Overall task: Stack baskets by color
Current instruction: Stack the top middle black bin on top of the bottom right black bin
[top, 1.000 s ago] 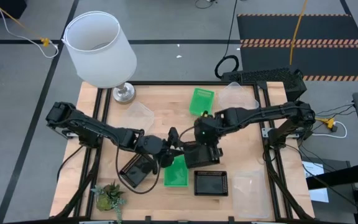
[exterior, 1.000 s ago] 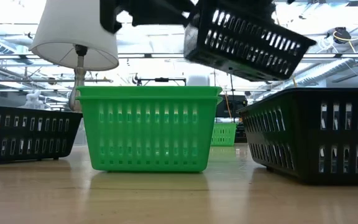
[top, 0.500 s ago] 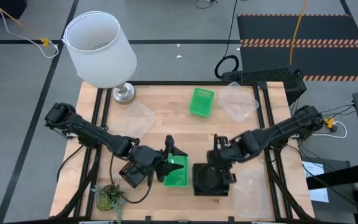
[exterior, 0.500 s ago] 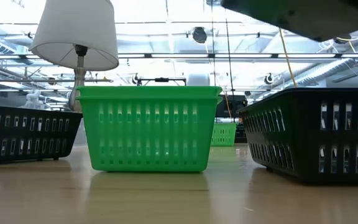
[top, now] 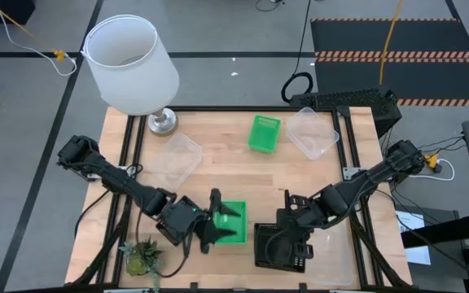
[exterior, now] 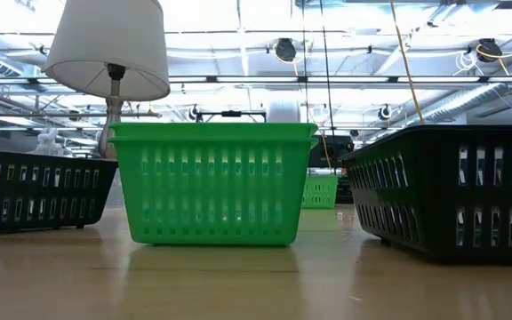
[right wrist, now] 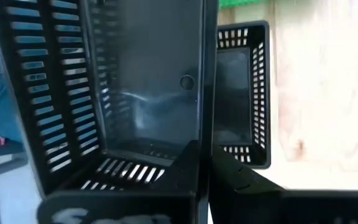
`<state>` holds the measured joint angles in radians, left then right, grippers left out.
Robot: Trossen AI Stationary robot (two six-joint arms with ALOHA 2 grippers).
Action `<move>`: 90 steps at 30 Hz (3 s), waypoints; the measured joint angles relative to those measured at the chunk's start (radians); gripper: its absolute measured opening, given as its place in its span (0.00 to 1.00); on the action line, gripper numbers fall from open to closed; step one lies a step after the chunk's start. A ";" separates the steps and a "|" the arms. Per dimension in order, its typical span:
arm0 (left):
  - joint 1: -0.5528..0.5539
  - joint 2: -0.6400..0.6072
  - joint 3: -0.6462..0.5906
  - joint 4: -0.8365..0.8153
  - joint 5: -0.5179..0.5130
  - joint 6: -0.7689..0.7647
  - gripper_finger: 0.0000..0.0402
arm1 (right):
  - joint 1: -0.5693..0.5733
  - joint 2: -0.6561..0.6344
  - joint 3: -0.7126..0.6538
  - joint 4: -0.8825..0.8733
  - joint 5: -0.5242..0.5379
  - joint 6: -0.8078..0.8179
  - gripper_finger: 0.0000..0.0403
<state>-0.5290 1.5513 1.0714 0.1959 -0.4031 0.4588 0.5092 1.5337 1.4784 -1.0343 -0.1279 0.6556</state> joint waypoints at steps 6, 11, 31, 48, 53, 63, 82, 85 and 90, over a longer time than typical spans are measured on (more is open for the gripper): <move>-0.070 0.000 0.000 0.120 0.037 0.080 0.56 | -0.064 -0.001 0.000 -0.024 -0.086 -0.055 0.01; -0.074 0.040 0.000 0.129 0.074 0.161 0.46 | -0.120 -0.001 0.000 -0.034 -0.140 -0.118 0.02; 0.078 0.182 0.000 0.200 0.212 0.482 0.38 | -0.253 -0.001 -0.105 -0.009 -0.295 -0.196 0.02; 0.115 0.182 0.000 0.199 0.302 0.580 0.21 | -0.299 -0.001 -0.106 0.091 -0.347 -0.231 0.02; 0.116 0.182 0.000 0.196 0.311 0.579 0.10 | -0.299 -0.001 -0.106 0.098 -0.347 -0.226 0.02; 0.112 0.182 0.000 0.210 0.324 0.569 0.02 | -0.269 -0.001 -0.106 0.143 -0.298 -0.226 0.02; 0.115 0.182 0.000 0.179 0.310 0.695 0.01 | -0.259 -0.001 -0.106 0.147 -0.187 -0.302 0.22; 0.116 0.182 0.000 0.167 0.313 0.719 0.02 | -0.268 -0.001 -0.106 0.146 -0.187 -0.309 0.20; 0.117 0.182 0.000 0.166 0.314 0.723 0.01 | -0.279 -0.001 -0.106 0.145 -0.186 -0.332 0.17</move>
<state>-0.4122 1.7329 1.0710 0.3621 -0.0893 1.1818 0.2298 1.5326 1.3720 -0.8894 -0.3142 0.3237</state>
